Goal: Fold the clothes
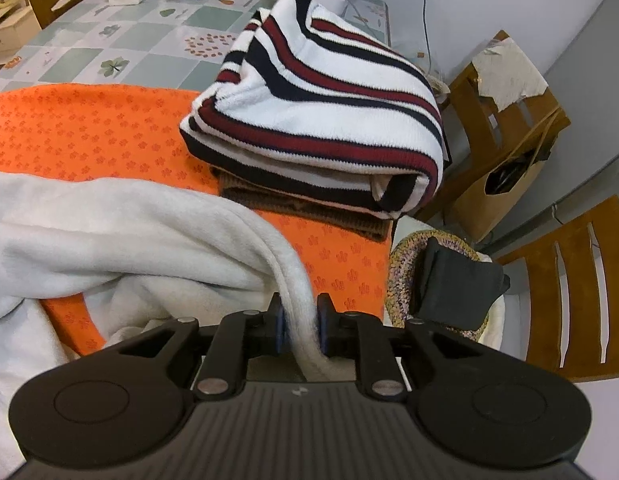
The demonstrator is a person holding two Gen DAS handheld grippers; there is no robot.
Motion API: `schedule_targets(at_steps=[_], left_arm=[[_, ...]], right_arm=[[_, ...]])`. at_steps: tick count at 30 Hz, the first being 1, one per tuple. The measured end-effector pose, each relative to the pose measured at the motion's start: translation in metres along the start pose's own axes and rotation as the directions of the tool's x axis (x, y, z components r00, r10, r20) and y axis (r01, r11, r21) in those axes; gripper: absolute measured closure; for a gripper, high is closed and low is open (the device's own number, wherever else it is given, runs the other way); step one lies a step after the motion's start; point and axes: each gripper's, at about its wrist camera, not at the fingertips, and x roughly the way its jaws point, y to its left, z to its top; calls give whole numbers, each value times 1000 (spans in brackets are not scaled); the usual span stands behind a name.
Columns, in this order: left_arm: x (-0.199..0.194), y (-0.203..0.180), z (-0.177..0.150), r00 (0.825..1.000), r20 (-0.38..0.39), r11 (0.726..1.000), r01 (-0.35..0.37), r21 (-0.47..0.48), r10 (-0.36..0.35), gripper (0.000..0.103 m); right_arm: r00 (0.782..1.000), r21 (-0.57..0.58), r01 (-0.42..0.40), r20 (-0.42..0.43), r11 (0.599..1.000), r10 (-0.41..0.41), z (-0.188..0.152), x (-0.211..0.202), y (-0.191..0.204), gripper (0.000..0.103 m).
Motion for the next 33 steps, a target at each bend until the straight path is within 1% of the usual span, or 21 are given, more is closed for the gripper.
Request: schedule_targets(at_steps=[1, 2, 3, 5, 6, 8, 10, 12, 14, 15, 17, 19, 20, 22, 24, 26, 27, 30, 33], left_arm=[[0, 0, 0, 1000, 19, 1000, 12, -20, -12, 73], [-2, 0, 0, 999, 48, 999, 23, -40, -21, 74], [-8, 0, -2, 995, 96, 998, 32, -59, -26, 78], [-25, -4, -4, 982, 187, 997, 34, -73, -20, 80], [-36, -5, -4, 973, 230, 996, 32, -81, -13, 80], [-64, -9, -6, 945, 327, 996, 14, -87, 15, 81], [-93, -11, -8, 909, 415, 996, -2, -89, 39, 82], [-123, -14, -9, 867, 495, 996, -29, -80, 65, 82], [-154, -17, -5, 823, 562, 996, -66, -55, 86, 82], [-167, -19, -1, 806, 585, 996, -79, -40, 87, 82], [-189, -21, 10, 788, 609, 993, -118, -6, 97, 82], [-204, -19, 22, 776, 622, 988, -152, 26, 103, 82], [-208, -18, 31, 773, 625, 984, -175, 43, 110, 82], [-207, -15, 48, 780, 614, 977, -202, 61, 123, 82], [-199, -9, 66, 799, 586, 973, -219, 71, 136, 82], [-182, -2, 81, 821, 548, 968, -240, 72, 162, 81], [-174, 2, 87, 827, 534, 965, -252, 74, 176, 81], [-148, 9, 104, 835, 507, 951, -296, 89, 212, 81], [-120, 18, 123, 849, 467, 940, -327, 93, 249, 81]], right_arm=[[1000, 1, 0, -4, 1000, 0, -1, 2, 0, 83], [1000, 2, 0, -7, 1000, 0, -1, 4, 0, 83], [1000, 0, 3, -7, 1000, -3, -1, 5, 0, 84], [1000, -5, 9, 7, 1000, -9, 1, 3, 2, 89], [1000, -8, 11, 16, 1000, -11, 2, 0, 3, 90], [999, -6, 9, 45, 1000, -8, 7, -10, 3, 91], [997, -11, 1, 82, 1000, 0, 14, -24, 5, 92], [992, -22, -15, 126, 1000, 17, 22, -41, 8, 92], [984, -43, -45, 169, 998, 52, 34, -59, 14, 92], [980, -65, -63, 187, 996, 75, 41, -67, 20, 92], [972, -131, -71, 214, 989, 98, 56, -80, 37, 92], [968, -190, -73, 222, 979, 115, 73, -86, 53, 92], [967, -211, -84, 220, 974, 131, 82, -85, 60, 92], [966, -233, -101, 210, 967, 151, 99, -75, 69, 92], [968, -237, -122, 186, 964, 168, 115, -58, 76, 92], [973, -233, -145, 144, 962, 182, 131, -35, 84, 92], [975, -233, -155, 123, 960, 187, 137, -24, 88, 92], [981, -225, -168, 60, 960, 185, 149, 15, 97, 91], [985, -222, -167, 9, 961, 173, 157, 47, 105, 91]])
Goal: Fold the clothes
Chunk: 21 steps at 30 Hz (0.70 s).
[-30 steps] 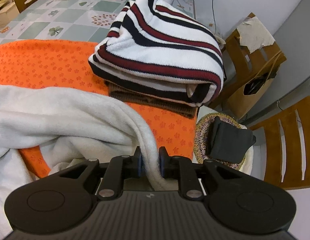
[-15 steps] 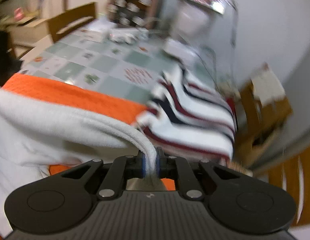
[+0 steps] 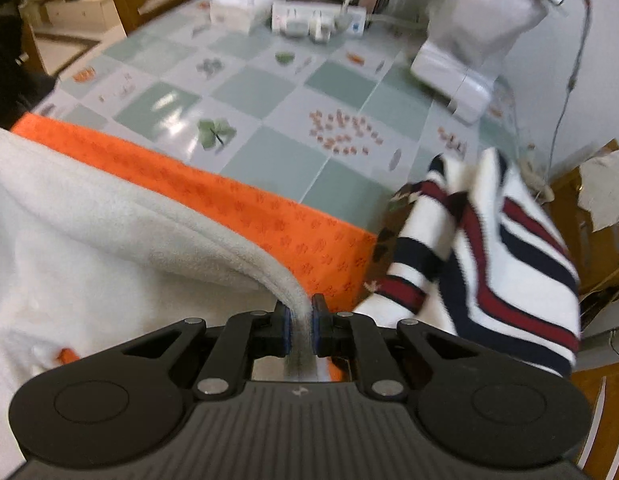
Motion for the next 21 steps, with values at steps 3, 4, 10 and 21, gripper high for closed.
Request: schedule_targets(at_steps=[3, 4, 10, 21], left_arm=[[31, 5, -1, 998, -48, 1000, -26, 16, 27, 79], [41, 7, -2, 997, -67, 999, -33, 18, 35, 78], [57, 14, -11, 991, -133, 1000, -9, -4, 8, 38], [-27, 8, -18, 997, -57, 998, 58, 5, -58, 0]], right_arm=[[1000, 13, 9, -28, 1000, -9, 5, 26, 0, 91], [1000, 18, 10, -25, 1000, -10, 5, 32, -1, 89], [1000, 21, 10, -5, 1000, -10, 1, 42, 2, 52], [981, 8, -73, 179, 997, 71, -27, -61, 15, 23]])
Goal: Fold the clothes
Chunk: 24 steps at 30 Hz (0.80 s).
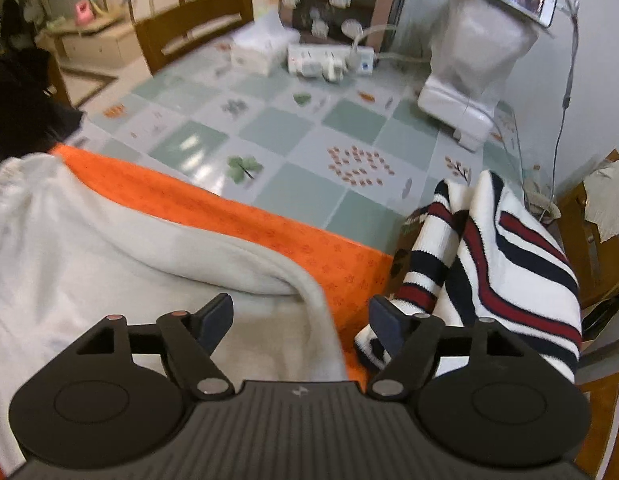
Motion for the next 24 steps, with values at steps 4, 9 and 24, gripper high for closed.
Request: schedule_targets(at_steps=[4, 9, 24], left_arm=[[-36, 0, -15, 1000, 11, 1000, 6, 26, -7, 0], [-73, 4, -46, 1000, -10, 999, 14, 30, -13, 0], [-87, 38, -149, 965, -259, 971, 93, 220, -34, 0]], right_arm=[[998, -29, -49, 33, 998, 50, -16, -37, 20, 23], [991, -87, -115, 58, 990, 120, -50, -67, 51, 23], [967, -162, -244, 34, 956, 253, -160, -112, 172, 23]])
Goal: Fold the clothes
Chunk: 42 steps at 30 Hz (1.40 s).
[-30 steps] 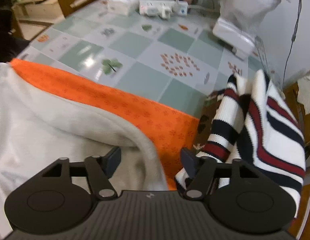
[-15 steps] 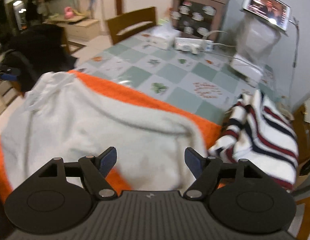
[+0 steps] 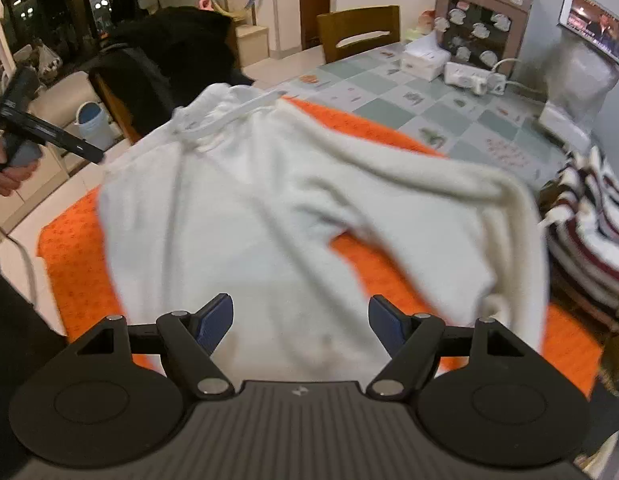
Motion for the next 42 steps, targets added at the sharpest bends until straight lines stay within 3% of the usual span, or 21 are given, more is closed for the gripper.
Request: schedule_targets(at_steps=[4, 10, 14, 17, 19, 23, 24, 26, 27, 28, 32, 36, 42], left_arm=[[11, 1, -5, 997, -39, 990, 73, 118, -69, 0], [26, -1, -7, 985, -86, 950, 168, 265, -150, 1], [37, 3, -8, 976, -122, 923, 213, 322, -182, 8], [42, 12, -5, 968, -123, 933, 244, 265, -218, 27], [42, 18, -2, 971, -112, 945, 234, 229, -213, 59], [25, 20, 5, 971, -61, 952, 239, 192, -232, 63], [19, 18, 6, 971, -44, 952, 238, 194, -233, 63], [5, 14, 11, 971, -7, 954, 235, 184, -237, 64], [-2, 13, 13, 972, 12, 956, 231, 181, -237, 64], [-10, 12, 14, 972, 30, 958, 223, 180, -232, 65], [-40, 17, 23, 973, 92, 967, 193, 164, -210, 65], [-62, 33, 29, 976, 106, 976, 173, 134, -188, 64], [-33, 47, 6, 997, 24, 991, 67, 119, -70, 56]], right_arm=[[1000, 35, -17, 2, 999, 17, -22, 14, 42, 23], [999, 47, -47, -2, 998, 48, -44, 53, 114, 25], [999, -10, -34, -8, 999, 34, -44, 80, 153, 29], [1000, -52, -11, -2, 999, 11, -40, 97, 174, 29], [1000, -82, 14, -3, 997, -14, -38, 108, 183, 29], [996, -163, 90, -12, 982, -94, -39, 130, 199, 32], [993, -178, 117, -11, 977, -121, -40, 134, 202, 38], [984, -208, 173, -4, 963, -177, -41, 141, 205, 58], [978, -221, 204, 6, 954, -207, -41, 142, 206, 83], [975, -222, 218, 10, 951, -221, -38, 141, 206, 93], [976, -173, 216, 66, 961, -208, -13, 110, 205, 93], [986, -182, 151, 101, 972, -135, 25, 68, 218, 93], [997, -201, 67, -12, 977, -70, 41, 89, 227, 91]])
